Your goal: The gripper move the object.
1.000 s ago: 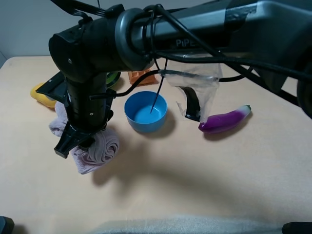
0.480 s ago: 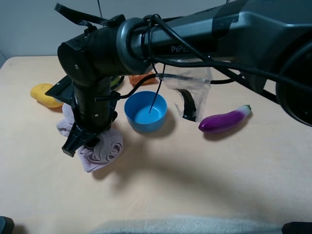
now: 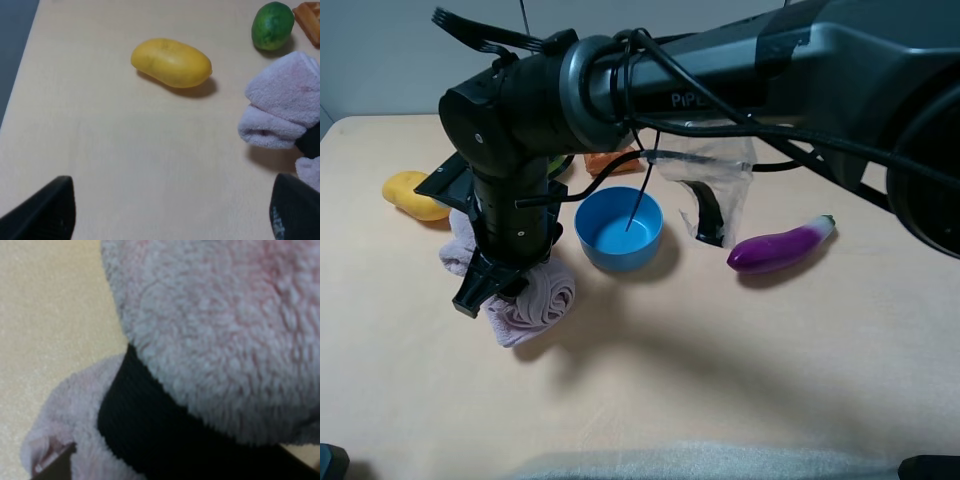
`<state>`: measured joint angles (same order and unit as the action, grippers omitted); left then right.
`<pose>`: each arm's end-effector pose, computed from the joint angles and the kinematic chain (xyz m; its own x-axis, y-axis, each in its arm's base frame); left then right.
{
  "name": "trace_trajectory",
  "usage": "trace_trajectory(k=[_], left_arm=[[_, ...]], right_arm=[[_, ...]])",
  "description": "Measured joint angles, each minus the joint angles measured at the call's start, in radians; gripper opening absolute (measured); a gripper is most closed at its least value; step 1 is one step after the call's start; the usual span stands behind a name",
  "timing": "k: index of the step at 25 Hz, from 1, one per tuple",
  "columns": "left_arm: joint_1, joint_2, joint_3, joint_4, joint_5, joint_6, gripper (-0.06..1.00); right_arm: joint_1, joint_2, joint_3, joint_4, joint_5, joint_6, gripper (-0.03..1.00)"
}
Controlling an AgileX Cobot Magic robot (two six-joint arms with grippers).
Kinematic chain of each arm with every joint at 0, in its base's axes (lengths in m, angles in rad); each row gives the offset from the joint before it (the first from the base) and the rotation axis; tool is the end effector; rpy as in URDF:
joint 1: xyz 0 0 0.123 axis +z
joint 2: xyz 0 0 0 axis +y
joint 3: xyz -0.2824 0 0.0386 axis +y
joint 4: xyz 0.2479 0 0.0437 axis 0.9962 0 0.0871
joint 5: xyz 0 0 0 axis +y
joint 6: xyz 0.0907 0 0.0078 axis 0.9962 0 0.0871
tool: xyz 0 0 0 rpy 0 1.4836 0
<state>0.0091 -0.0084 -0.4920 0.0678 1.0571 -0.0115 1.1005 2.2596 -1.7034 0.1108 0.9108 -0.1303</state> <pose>-0.0052 0.0053 0.2754 -0.4528 0.0177 -0.8914 -0.0518 0.9976 0.0461 0.2015 0.4139 0.1337 -0.3881 -0.9001 -0.1977 -0.9216 0.3812 0.0736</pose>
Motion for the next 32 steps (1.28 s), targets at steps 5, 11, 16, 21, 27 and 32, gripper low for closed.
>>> trace_trajectory(k=[5, 11, 16, 21, 27, 32], left_arm=[[0.0, 0.0, 0.0, 0.0, 0.0, 0.0, 0.85], [0.0, 0.0, 0.0, 0.0, 0.0, 0.0, 0.85], [0.0, 0.0, 0.0, 0.0, 0.0, 0.0, 0.85], [0.0, 0.0, 0.0, 0.0, 0.0, 0.0, 0.85], [0.0, 0.0, 0.0, 0.0, 0.0, 0.0, 0.85], [0.0, 0.0, 0.0, 0.0, 0.0, 0.0, 0.85]], right_arm=[[0.0, 0.0, 0.0, -0.004, 0.0, 0.0, 0.38], [0.0, 0.0, 0.0, -0.004, 0.0, 0.0, 0.47], [0.0, 0.0, 0.0, -0.004, -0.001, 0.0, 0.58], [0.0, 0.0, 0.0, -0.007, -0.001, 0.0, 0.65], [0.0, 0.0, 0.0, -0.007, -0.001, 0.0, 0.69], [0.0, -0.01, 0.0, -0.007, 0.001, 0.0, 0.69]])
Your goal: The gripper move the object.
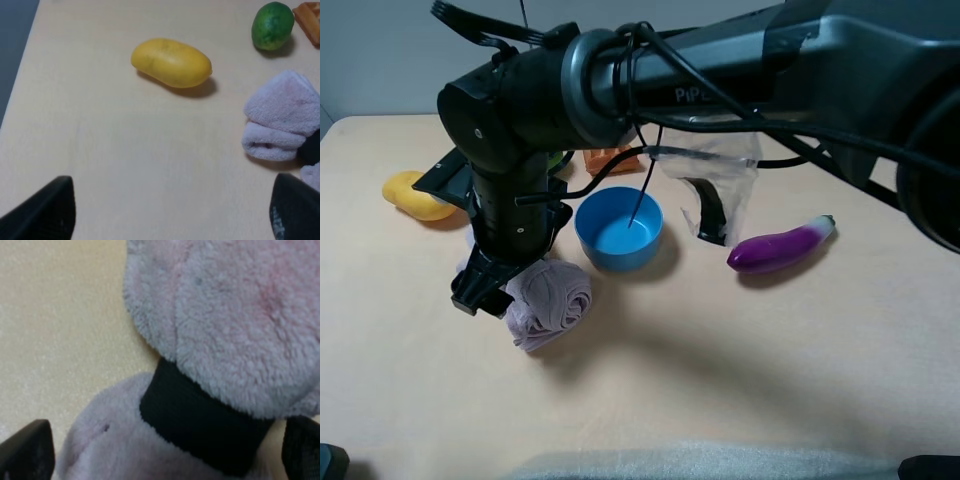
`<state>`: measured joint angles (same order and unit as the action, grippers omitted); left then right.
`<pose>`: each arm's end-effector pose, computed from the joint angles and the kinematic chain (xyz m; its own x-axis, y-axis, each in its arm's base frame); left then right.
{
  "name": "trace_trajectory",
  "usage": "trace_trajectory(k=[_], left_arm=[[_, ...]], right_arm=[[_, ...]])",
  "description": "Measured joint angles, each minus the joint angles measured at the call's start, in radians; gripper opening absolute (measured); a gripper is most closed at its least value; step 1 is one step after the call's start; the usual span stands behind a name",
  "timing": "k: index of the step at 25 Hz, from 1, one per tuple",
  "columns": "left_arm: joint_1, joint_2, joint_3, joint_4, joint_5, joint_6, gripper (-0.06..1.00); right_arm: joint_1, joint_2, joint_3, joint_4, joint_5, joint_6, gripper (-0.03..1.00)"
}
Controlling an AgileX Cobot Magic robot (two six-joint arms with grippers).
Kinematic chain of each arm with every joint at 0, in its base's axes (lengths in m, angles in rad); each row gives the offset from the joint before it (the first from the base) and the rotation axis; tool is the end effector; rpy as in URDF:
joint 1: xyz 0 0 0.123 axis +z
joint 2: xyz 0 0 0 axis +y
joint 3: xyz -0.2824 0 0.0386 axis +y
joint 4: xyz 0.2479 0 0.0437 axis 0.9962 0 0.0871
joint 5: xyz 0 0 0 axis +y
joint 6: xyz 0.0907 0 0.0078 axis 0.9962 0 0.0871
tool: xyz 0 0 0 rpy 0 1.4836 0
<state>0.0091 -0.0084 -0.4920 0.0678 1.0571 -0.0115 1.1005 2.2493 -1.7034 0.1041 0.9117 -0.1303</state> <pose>-0.0052 0.0053 0.2754 -0.4528 0.0177 -0.8914 -0.0518 0.9976 0.0461 0.2018 0.4135 0.1384 -0.3834 -0.9002 -0.2065 -0.9234 0.3780 0.0669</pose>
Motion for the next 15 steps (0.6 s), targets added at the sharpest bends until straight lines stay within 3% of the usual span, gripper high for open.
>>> trace_trajectory(k=[7, 15], left_arm=[[0.0, 0.0, 0.0, 0.0, 0.0, 0.0, 0.85], [0.0, 0.0, 0.0, 0.0, 0.0, 0.0, 0.85]], right_arm=[[-0.025, -0.118, -0.001, -0.01, 0.038, 0.002, 0.69], [-0.16, -0.281, -0.003, -0.046, 0.088, 0.003, 0.69]])
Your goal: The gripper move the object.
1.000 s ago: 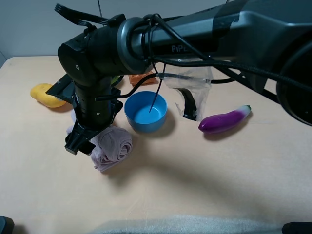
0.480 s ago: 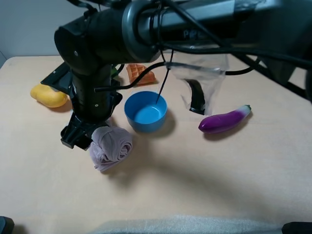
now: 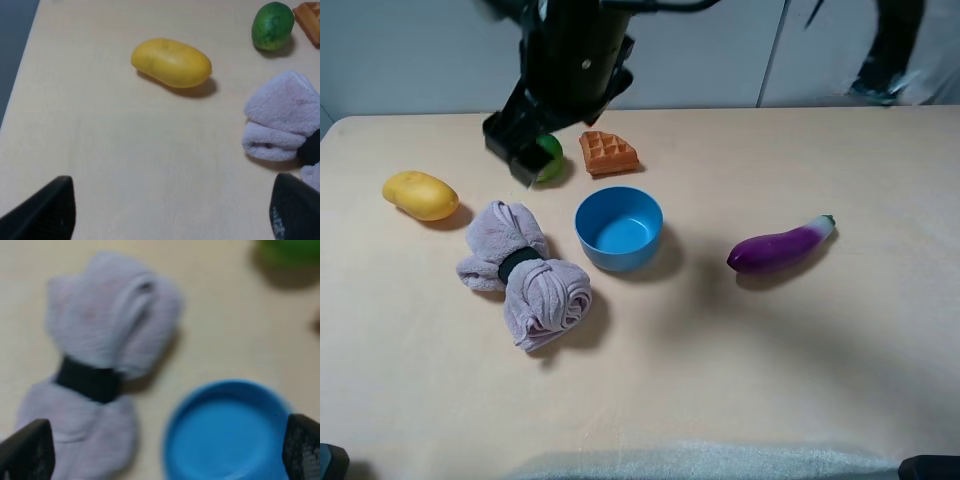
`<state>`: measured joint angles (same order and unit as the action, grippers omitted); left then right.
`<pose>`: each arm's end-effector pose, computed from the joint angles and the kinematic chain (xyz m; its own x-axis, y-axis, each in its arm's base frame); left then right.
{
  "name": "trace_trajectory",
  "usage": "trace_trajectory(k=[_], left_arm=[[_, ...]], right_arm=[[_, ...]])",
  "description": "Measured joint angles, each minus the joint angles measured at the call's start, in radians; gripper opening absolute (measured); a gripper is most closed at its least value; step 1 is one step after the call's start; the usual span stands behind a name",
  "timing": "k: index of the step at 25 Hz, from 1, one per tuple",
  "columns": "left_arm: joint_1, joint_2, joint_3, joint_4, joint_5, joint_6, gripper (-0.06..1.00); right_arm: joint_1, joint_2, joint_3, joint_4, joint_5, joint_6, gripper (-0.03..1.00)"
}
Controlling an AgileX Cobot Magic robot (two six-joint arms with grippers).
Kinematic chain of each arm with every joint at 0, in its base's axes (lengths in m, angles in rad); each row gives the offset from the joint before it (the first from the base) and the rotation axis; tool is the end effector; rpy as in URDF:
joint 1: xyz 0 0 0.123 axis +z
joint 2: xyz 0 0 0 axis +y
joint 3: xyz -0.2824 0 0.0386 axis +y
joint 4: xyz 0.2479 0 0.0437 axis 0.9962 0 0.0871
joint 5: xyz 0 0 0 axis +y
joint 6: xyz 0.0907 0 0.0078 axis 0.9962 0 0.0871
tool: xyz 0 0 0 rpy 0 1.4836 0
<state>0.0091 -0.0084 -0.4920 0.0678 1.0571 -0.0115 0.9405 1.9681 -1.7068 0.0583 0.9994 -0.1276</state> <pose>-0.0052 0.0053 0.2754 -0.4528 0.0177 -0.8914 -0.0518 0.9976 0.0461 0.2503 0.3506 0.2628 -0.4623 -0.7962 -0.3902 -0.8664 0.4993 0.0078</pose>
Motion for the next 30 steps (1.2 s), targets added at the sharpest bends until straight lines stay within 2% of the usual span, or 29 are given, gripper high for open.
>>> trace_trajectory(k=[4, 9, 13, 17, 22, 30], left_arm=[[0.0, 0.0, 0.0, 0.0, 0.0, 0.0, 0.85], [0.0, 0.0, 0.0, 0.0, 0.0, 0.0, 0.85], [0.0, 0.0, 0.0, 0.0, 0.0, 0.0, 0.85], [0.0, 0.0, 0.0, 0.0, 0.0, 0.0, 0.85], [0.0, 0.0, 0.0, 0.0, 0.0, 0.0, 0.85], [0.0, 0.0, 0.0, 0.0, 0.0, 0.0, 0.85]], right_arm=[[-0.127, -0.096, 0.0, -0.029, 0.0, 0.022, 0.69], [-0.348, -0.194, 0.0, -0.104, 0.015, 0.101, 0.69], [-0.528, -0.249, 0.0, -0.174, 0.084, 0.148, 0.69], [-0.698, -0.306, 0.025, -0.201, 0.149, 0.157, 0.69], [-0.871, -0.434, 0.18, -0.202, 0.139, 0.157, 0.69], [-1.082, -0.78, 0.619, -0.202, -0.056, 0.158, 0.69]])
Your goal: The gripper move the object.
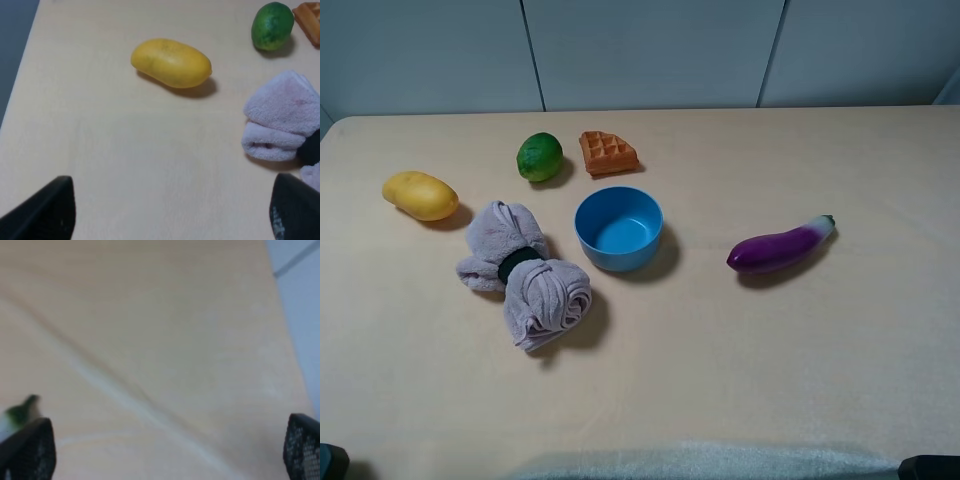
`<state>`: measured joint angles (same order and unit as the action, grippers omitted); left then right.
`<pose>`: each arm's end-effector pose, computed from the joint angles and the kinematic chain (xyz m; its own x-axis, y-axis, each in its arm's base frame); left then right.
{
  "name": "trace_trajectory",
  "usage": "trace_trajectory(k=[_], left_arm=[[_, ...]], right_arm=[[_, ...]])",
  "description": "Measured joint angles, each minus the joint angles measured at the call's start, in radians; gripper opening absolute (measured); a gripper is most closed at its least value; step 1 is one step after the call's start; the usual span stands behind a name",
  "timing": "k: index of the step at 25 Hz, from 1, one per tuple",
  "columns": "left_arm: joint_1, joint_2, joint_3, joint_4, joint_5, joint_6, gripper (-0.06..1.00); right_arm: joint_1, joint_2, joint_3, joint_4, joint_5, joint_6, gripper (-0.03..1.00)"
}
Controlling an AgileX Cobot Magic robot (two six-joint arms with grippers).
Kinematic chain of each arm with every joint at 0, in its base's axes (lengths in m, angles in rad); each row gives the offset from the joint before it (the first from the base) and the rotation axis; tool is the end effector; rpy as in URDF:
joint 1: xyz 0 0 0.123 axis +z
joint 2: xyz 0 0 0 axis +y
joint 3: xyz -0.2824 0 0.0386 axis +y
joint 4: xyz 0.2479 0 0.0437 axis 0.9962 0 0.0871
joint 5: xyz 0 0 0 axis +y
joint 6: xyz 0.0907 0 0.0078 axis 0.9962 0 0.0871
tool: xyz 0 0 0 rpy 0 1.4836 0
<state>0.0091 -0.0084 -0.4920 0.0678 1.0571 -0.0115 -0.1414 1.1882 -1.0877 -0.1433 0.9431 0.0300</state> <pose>-0.0052 0.0053 0.2754 -0.4528 0.0177 -0.8914 -0.0518 0.9976 0.0461 0.2300 -0.0434 0.3443 -0.8162 0.0615 -0.5745 0.1622 0.9787 -0.1256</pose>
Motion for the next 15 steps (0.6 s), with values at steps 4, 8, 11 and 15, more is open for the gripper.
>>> trace_trajectory(k=[4, 8, 11, 15], left_arm=[[0.0, 0.0, 0.0, 0.0, 0.0, 0.0, 0.85], [0.0, 0.0, 0.0, 0.0, 0.0, 0.0, 0.85], [0.0, 0.0, 0.0, 0.0, 0.0, 0.0, 0.85], [0.0, 0.0, 0.0, 0.0, 0.0, 0.0, 0.85]], right_arm=[[-0.03, -0.234, 0.19, 0.01, -0.093, 0.001, 0.69], [-0.032, -0.46, 0.299, 0.016, -0.112, 0.015, 0.69], [-0.033, -0.616, 0.351, 0.017, -0.092, 0.02, 0.69], [-0.033, -0.745, 0.404, 0.036, -0.046, 0.023, 0.69]])
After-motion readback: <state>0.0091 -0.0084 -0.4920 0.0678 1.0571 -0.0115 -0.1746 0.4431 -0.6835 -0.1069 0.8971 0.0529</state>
